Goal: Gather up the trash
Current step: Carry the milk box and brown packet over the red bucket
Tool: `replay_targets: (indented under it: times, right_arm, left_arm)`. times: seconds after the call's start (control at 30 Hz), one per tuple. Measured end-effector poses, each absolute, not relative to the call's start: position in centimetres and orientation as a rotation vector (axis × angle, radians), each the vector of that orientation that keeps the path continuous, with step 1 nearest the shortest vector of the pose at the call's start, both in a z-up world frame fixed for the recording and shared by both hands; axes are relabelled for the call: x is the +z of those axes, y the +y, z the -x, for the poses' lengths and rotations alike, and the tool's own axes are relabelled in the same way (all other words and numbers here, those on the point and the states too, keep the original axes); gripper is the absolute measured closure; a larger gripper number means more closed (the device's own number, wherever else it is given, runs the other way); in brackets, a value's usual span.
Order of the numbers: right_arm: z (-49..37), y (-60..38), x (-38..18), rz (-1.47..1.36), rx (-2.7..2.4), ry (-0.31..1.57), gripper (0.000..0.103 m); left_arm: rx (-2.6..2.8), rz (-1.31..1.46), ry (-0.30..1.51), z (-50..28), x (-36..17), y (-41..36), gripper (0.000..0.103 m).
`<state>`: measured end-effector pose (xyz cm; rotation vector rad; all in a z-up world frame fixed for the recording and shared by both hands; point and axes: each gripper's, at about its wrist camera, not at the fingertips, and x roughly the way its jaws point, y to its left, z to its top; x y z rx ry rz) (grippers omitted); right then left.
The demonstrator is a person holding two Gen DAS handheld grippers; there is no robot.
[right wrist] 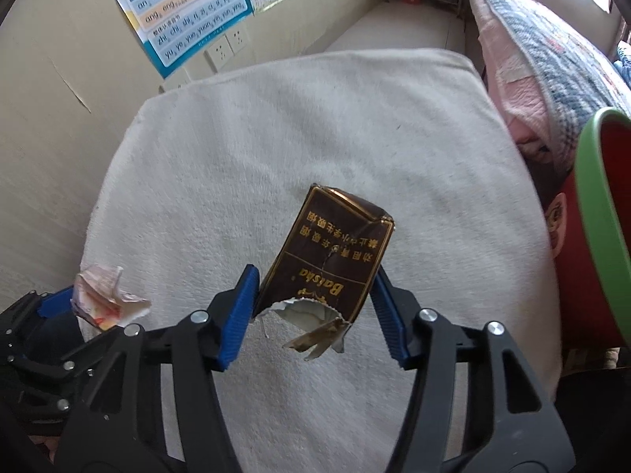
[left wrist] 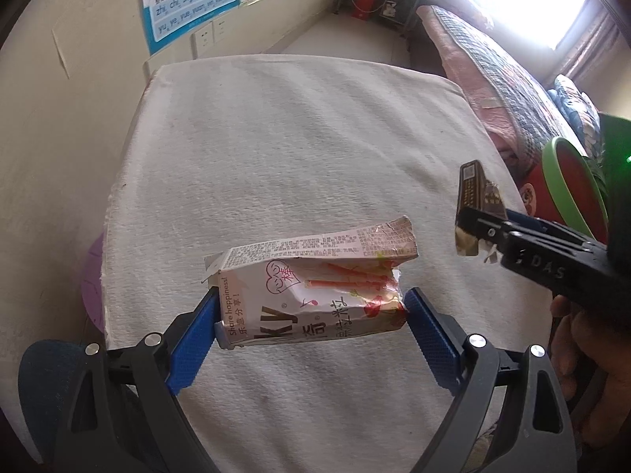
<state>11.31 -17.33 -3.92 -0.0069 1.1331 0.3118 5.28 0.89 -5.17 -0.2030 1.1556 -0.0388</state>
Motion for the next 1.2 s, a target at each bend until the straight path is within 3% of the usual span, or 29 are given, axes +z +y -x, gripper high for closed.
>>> replay_targets:
  times: [0.67, 1.2]
  right_arm:
    - [-10.3, -26.2, 3.6, -0.044, 0.214, 0.958, 0.047]
    - [-10.5, -37.0, 6.9, -0.123, 0.046, 0.878, 0.047]
  left_arm:
    - [-0.124, 0.112, 1.044, -8.7, 0.9, -5.1, 0.016]
    - [-0.32, 0.031, 0.96, -12.4, 6.1, -16.3, 0.016]
